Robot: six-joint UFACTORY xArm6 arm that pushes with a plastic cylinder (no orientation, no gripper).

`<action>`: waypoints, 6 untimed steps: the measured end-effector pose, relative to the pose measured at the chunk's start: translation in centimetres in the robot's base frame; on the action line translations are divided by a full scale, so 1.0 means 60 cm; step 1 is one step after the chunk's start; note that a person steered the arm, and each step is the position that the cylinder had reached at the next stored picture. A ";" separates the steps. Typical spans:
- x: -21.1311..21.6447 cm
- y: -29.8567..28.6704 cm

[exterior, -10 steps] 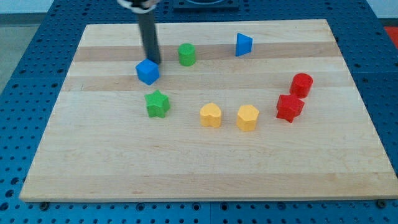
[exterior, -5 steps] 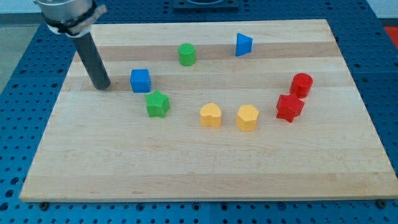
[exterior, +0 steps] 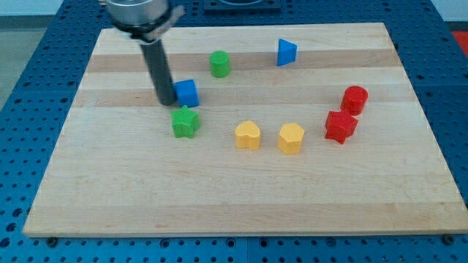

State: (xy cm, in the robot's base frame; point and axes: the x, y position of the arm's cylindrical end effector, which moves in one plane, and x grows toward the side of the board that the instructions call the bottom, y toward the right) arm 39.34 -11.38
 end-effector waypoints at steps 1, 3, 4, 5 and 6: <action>0.008 -0.008; 0.073 -0.035; 0.081 -0.028; 0.089 -0.029; 0.112 -0.016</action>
State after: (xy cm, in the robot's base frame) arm 46.03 -12.32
